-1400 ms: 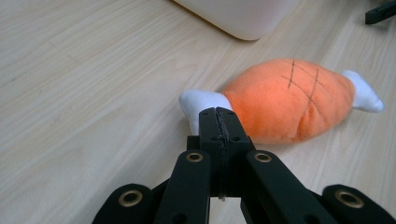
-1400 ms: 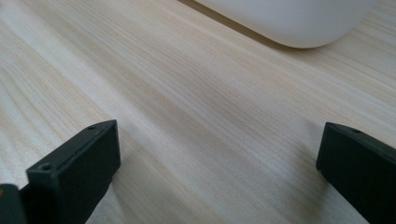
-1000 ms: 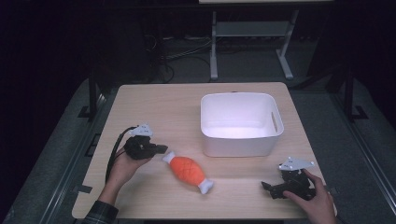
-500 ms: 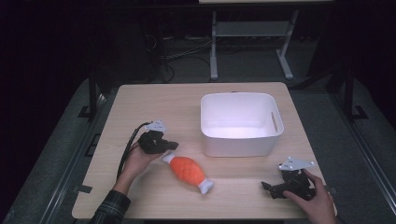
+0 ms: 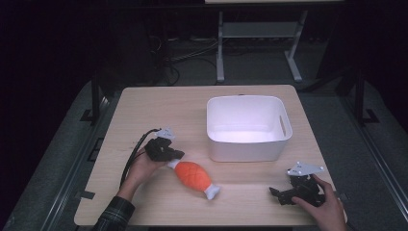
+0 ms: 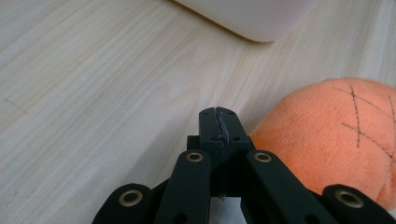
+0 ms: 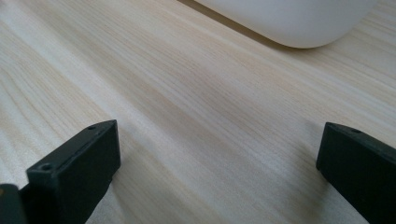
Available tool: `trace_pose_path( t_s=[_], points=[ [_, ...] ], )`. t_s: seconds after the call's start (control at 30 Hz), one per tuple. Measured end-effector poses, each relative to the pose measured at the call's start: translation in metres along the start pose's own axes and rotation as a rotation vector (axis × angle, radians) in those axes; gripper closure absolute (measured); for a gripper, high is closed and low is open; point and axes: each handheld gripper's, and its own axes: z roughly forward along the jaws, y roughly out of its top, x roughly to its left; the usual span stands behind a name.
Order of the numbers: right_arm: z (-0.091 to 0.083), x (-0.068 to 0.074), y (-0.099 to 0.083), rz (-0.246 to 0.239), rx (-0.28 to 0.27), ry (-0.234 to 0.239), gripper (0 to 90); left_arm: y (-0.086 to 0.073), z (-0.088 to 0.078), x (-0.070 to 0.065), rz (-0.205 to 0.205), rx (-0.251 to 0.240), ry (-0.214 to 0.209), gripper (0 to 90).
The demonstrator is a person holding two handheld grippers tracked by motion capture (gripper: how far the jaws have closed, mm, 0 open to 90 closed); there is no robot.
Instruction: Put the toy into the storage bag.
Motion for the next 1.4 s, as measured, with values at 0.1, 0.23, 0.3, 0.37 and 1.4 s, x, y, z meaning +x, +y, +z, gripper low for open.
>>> trace_pose_path(
  t_s=[0.1,0.23,0.3,0.37,1.4],
  points=[
    [0.000,0.000,0.000,0.002,-0.001,0.000,0.0,-0.001,-0.001,-0.001,0.000,0.006,0.003,89.6],
    [0.000,0.000,0.000,0.001,0.000,0.000,0.0,-0.005,-0.005,-0.004,0.010,0.013,0.007,89.6],
    [0.000,0.000,0.000,0.001,0.000,0.000,0.0,-0.009,-0.007,-0.006,0.006,0.014,0.008,89.6],
    [0.000,0.000,0.000,0.002,0.000,0.000,0.0,-0.013,-0.010,-0.007,-0.003,0.017,0.000,89.6],
    [0.000,0.000,0.000,0.001,0.000,0.000,0.0,-0.043,-0.029,-0.044,-0.022,-0.009,-0.041,89.6]
  ],
)
